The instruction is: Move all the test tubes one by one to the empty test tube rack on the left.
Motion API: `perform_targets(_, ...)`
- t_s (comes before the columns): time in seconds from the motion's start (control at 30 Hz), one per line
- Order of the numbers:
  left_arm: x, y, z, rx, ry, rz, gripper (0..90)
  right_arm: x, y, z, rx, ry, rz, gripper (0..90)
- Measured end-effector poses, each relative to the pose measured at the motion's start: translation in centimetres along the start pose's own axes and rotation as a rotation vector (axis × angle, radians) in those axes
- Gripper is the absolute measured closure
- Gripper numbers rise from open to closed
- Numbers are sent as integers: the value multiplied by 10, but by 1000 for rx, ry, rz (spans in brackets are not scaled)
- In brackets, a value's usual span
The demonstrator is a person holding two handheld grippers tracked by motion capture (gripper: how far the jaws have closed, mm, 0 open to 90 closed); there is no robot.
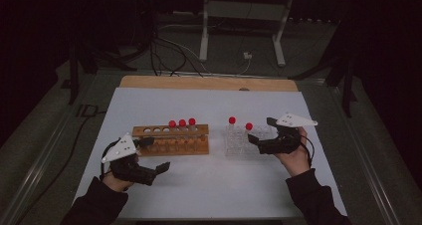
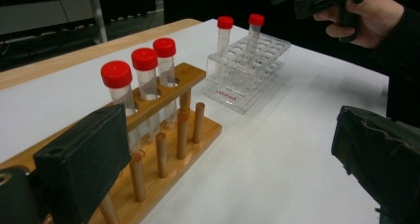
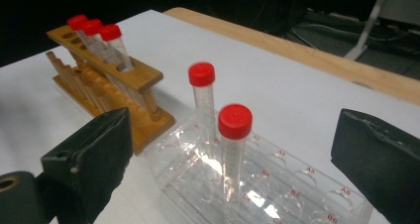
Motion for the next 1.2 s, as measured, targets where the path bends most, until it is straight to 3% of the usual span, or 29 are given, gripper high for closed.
perform_targets(0.1, -2, 0, 0, -1, 1, 0, 24, -5, 2, 8, 32, -45, 30, 66)
perform_targets(0.17, -2, 0, 0, -4, 5, -4, 24, -8, 4, 13, 38, -72, 47, 221)
perform_targets(0.23, -3, 0, 0, -3, 6, -3, 24, -11, 6, 18, 42, -90, 61, 160)
perform_targets(0.27, -3, 0, 1, -4, 1, -1, 24, -12, 6, 20, 50, -94, 49, 207)
perform_targets(0.4, -4, 0, 1, -10, -4, 3, 24, -17, 6, 27, 31, -121, 45, 274)
perform_targets(0.43, -4, 0, 1, -12, -5, 4, 24, -18, 6, 28, 36, -121, 51, 348)
perform_targets(0.67, -5, -1, 2, -21, -14, 1, 22, -22, 2, 33, -1, -131, 22, 520)
perform_targets(0.97, -5, -1, 1, -21, -17, 4, 21, -21, 0, 39, -42, -154, 25, 595)
perform_targets(1.2, -4, -2, 0, -23, -10, 3, 21, -22, -2, 43, -50, -165, 26, 728)
Point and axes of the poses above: each handheld gripper's, and its own axes: z roughly forward along the jaws, x roughly out of its top, y roughly to its right, the point moved 1 cm from there along z, roughly forward along the jaws
